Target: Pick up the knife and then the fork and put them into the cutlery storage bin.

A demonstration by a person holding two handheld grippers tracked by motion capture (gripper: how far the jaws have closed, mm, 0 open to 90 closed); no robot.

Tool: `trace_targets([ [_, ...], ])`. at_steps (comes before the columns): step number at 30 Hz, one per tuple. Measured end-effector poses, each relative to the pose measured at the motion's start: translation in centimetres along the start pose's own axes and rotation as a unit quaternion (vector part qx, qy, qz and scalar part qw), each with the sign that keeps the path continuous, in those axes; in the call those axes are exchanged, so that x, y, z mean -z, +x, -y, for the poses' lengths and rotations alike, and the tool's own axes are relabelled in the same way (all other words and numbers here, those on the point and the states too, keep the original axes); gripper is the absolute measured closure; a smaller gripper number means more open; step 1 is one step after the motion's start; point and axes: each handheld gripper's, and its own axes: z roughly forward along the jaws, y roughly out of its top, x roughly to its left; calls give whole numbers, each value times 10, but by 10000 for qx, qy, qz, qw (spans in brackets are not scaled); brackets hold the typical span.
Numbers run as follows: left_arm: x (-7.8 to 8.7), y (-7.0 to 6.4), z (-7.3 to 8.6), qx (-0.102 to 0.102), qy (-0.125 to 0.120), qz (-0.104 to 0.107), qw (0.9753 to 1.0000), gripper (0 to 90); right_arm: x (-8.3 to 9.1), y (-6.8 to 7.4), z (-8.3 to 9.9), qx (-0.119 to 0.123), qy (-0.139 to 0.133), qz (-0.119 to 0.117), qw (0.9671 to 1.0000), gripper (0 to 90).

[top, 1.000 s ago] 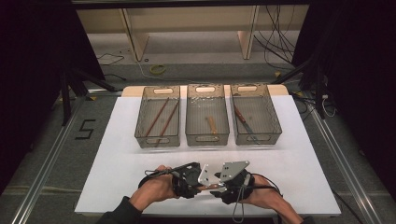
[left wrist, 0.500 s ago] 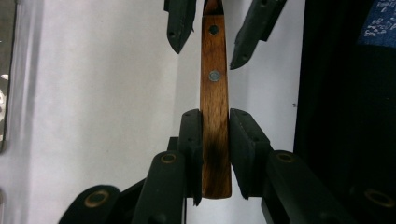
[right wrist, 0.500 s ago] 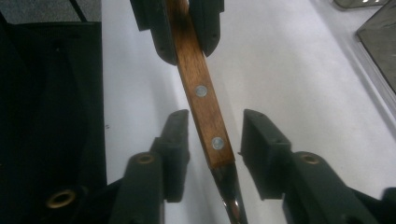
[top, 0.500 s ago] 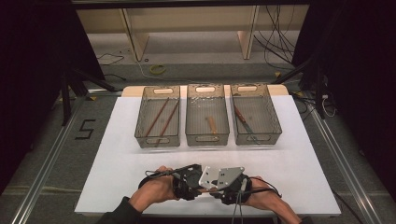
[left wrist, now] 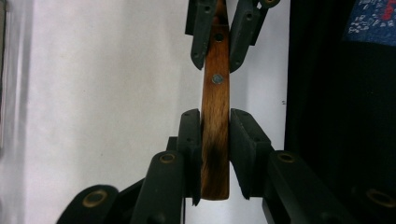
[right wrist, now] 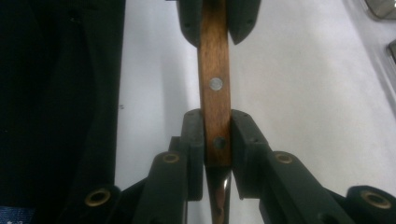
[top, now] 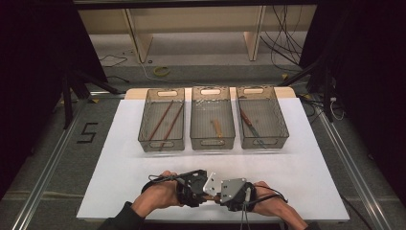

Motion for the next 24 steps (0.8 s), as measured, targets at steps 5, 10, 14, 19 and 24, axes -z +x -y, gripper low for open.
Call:
trace_targets([
  [5,6,3,1,86,-238,-131,9996,680,5,0,-2,-18,-26,98,9999,781],
  [10,16,10,5,565,-766,-290,9950,464,11,-4,-2,-15,-134,212,9997,781],
  [14,24,18,11,906,-1156,-455,9881,362,14,-8,1,-79,-104,281,9995,781],
  [19,31,27,25,1417,-1653,-570,9743,296,20,-13,5,-248,-124,402,9988,780],
  [24,34,31,37,1789,-2157,-724,9572,250,25,-22,10,-488,-183,560,9971,780],
])
